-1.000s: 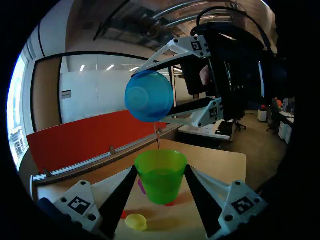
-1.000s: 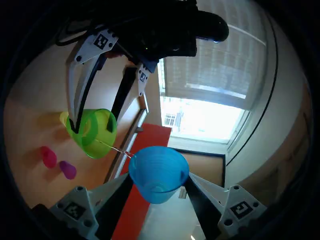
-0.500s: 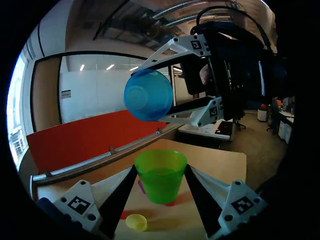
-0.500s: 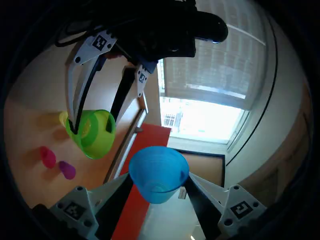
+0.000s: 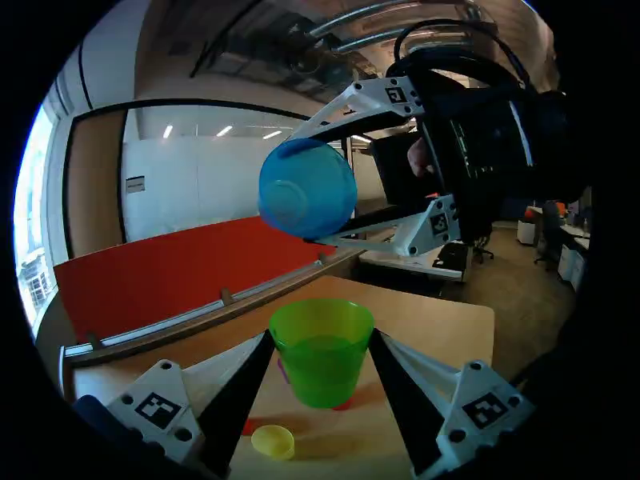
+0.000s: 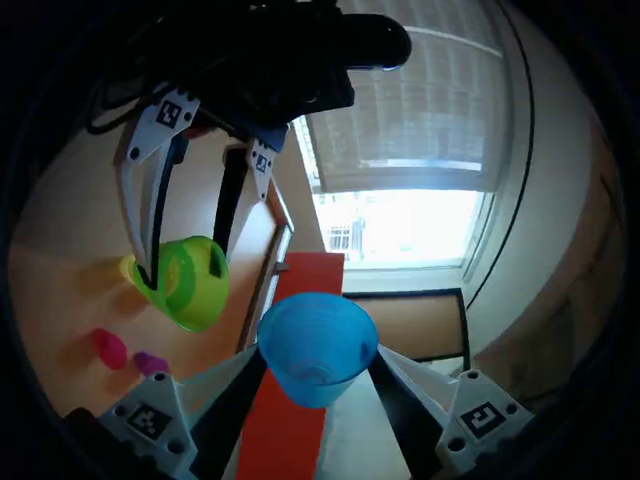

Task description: Pour water

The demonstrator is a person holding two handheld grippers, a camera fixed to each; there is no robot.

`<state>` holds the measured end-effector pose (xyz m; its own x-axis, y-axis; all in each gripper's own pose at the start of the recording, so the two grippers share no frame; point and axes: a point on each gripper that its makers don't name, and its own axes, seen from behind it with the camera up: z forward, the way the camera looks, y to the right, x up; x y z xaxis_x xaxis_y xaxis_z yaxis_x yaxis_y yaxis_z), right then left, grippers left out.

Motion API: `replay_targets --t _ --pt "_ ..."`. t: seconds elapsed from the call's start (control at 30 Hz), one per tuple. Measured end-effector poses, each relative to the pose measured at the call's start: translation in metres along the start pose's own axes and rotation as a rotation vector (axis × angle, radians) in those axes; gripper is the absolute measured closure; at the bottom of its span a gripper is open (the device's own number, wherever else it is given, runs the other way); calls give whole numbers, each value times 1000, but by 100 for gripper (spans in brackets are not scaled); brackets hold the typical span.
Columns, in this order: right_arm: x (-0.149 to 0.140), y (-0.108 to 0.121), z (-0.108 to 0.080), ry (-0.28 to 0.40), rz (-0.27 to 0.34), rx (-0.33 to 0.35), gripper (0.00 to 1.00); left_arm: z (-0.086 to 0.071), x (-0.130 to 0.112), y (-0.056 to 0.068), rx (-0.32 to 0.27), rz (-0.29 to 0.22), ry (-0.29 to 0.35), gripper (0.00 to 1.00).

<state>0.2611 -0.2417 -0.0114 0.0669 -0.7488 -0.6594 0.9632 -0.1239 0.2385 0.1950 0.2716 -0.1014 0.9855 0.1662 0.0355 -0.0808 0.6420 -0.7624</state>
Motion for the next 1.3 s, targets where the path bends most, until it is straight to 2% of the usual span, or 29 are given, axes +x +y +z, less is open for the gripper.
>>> replay_targets --t 0.37,0.57,0.8,1.1,1.2,1.3 --pt "-5 -13 -2 7 249 21 11 -2 -4 -3 10 -5 -10 14" --pt "-8 -24 -7 0 426 22 11 -4 -7 -6 19 -11 -18 14" --pt "-13 -38 -9 -15 661 24 11 -6 -9 -9 26 -15 -27 14" --pt "-21 -62 -11 -47 916 27 11 -7 -13 -13 34 -21 -35 14" --pt "-24 -70 -11 -62 986 33 11 -8 -14 -16 40 -25 -38 14" --pt "-26 -74 -12 -70 1031 34 11 -9 -15 -18 45 -32 -41 14"
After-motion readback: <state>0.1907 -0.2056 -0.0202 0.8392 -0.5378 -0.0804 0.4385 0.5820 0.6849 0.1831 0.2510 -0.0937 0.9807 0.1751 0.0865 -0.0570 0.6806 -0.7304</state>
